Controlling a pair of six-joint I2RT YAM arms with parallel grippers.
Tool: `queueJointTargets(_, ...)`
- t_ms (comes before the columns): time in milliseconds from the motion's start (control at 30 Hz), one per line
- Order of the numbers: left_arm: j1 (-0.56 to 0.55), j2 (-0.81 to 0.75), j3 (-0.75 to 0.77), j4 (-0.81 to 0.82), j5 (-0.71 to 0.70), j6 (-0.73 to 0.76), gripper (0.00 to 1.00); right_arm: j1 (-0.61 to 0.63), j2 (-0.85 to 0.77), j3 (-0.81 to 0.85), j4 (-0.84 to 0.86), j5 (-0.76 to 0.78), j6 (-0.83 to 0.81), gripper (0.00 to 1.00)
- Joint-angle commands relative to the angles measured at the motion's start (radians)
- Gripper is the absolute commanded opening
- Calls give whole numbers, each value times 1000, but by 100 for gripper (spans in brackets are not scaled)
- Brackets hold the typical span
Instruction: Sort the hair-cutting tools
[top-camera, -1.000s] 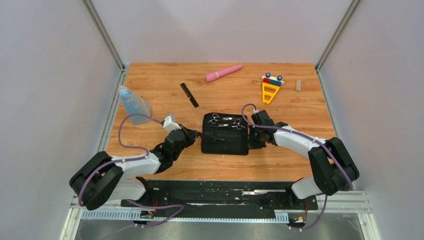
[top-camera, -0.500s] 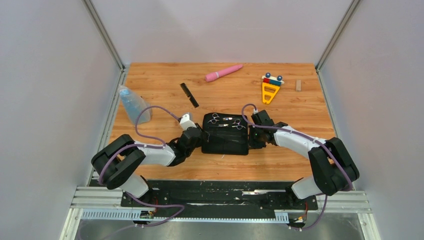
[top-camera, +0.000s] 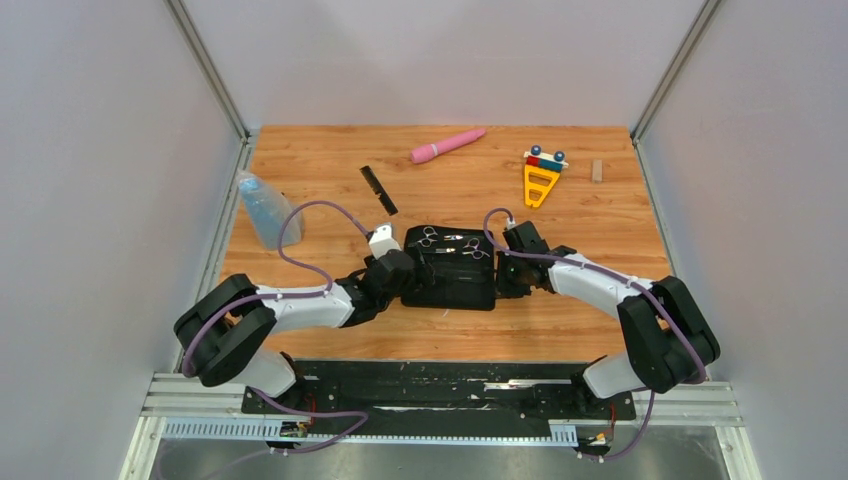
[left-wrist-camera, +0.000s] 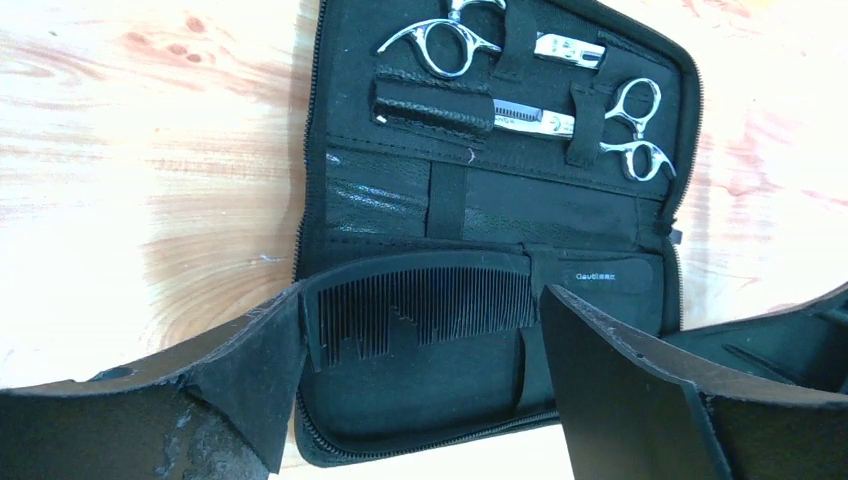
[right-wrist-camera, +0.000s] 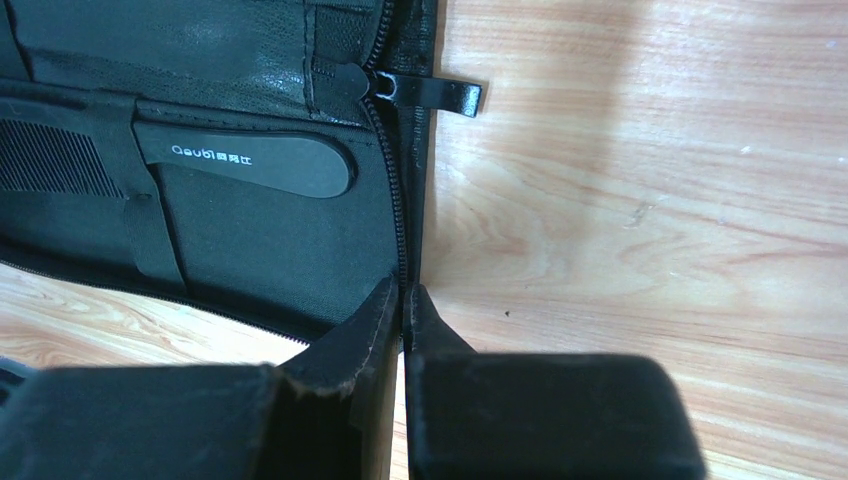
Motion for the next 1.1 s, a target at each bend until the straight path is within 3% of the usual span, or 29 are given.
queueJointTargets(0, -13, -47, 123, -297, -84, 13, 93, 9, -9, -13, 55, -44, 23, 2)
queueJointTargets(167, -13, -45, 219, -522, -155, -4, 100, 9, -9, -11, 53, -43, 22, 2)
queueJointTargets(367, -13, -24, 303, -616, -198, 58, 94, 9, -15, -14, 52, -42, 20, 2)
queueJointTargets(467, -6, 18, 353, -625, -186, 109, 88, 9, -12, -13, 52, -43, 18, 2)
queueJointTargets(700, 72, 122, 402, -586, -35, 185, 87, 9, -19, -14, 52, -44, 16, 2)
queueJointTargets(1067, 90, 254, 505, -641, 27, 211, 85, 9, -21, -16, 51, -41, 18, 1)
